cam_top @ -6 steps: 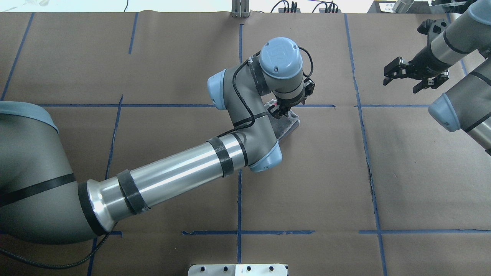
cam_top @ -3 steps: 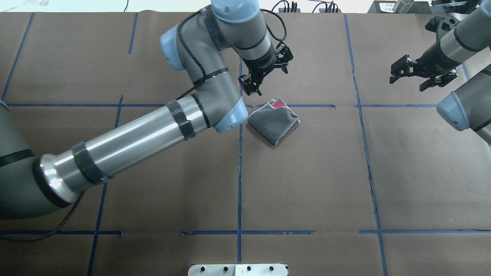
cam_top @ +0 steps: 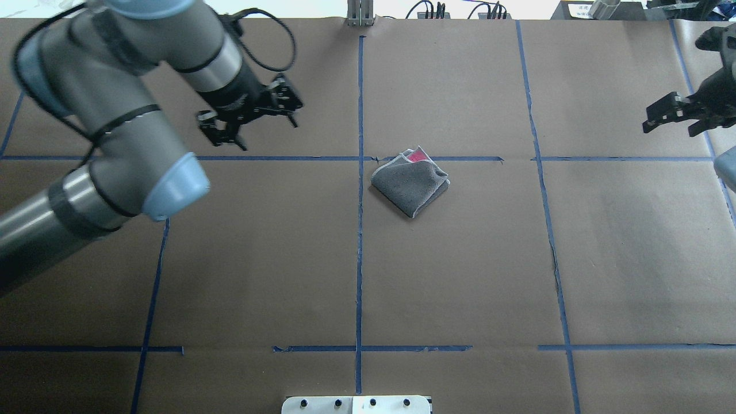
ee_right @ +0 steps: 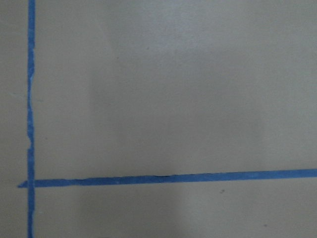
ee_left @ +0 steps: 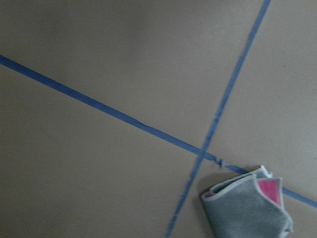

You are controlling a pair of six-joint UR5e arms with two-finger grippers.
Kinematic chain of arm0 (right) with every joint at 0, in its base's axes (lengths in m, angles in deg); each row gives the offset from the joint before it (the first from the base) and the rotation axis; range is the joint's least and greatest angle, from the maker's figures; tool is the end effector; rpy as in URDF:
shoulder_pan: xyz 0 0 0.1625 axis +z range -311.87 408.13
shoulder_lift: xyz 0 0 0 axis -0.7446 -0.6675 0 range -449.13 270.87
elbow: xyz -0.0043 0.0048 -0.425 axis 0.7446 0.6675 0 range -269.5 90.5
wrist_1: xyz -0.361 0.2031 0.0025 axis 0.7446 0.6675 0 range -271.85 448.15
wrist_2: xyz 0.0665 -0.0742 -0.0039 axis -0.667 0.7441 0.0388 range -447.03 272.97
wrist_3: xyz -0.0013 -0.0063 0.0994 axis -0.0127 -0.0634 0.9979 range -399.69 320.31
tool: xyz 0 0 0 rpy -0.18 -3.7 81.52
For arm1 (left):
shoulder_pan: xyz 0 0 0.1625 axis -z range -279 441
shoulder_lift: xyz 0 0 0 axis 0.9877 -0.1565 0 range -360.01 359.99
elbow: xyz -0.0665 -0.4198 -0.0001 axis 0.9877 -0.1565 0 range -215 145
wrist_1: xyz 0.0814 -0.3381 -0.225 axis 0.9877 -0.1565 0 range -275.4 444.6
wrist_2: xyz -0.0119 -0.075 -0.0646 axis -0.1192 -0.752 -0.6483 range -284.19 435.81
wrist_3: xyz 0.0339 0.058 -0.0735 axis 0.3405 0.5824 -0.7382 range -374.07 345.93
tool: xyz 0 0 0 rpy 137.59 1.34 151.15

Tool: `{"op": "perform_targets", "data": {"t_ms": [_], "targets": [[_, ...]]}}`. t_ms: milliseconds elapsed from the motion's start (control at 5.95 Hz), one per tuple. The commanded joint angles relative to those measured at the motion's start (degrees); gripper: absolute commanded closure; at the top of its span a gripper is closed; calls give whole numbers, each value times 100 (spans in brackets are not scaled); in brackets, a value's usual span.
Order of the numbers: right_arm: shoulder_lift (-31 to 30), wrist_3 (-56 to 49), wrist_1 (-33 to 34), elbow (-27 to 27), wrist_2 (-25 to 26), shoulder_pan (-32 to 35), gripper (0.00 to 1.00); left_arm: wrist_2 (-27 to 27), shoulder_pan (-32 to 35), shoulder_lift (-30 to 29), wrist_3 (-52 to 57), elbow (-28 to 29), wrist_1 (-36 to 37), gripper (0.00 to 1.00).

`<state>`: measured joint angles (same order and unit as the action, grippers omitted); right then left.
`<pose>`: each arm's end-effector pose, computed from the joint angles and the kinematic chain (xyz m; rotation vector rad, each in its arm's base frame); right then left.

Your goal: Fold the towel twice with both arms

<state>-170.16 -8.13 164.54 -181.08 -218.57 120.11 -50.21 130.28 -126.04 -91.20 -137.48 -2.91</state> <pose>-0.1134 -0.5660 0.5378 0.0663 -0.8164 0.0705 0.3588 -0.5315 0.1967 -0.1085 0.9733 -0.3318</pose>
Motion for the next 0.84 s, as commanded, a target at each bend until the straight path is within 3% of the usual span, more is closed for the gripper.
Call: {"op": "perform_targets", "data": {"t_ms": [0,336,504,672], "targets": [[-438,-1635,251,-9,-179,839,0,-89,998,1347,2242,-1122,1029,0],[-404,-3455,1942,-122,-118,1623,0,-711,2456,2157,4818,-855,1586,0],[-587,-3916,2176,-157,-213,2044,0,-740,3029,2362,5813,-374,1588,0],[-850,-3877,2108,-236,-318,2048,0,-932,3522,2390,6693,188,1588,0]]}}
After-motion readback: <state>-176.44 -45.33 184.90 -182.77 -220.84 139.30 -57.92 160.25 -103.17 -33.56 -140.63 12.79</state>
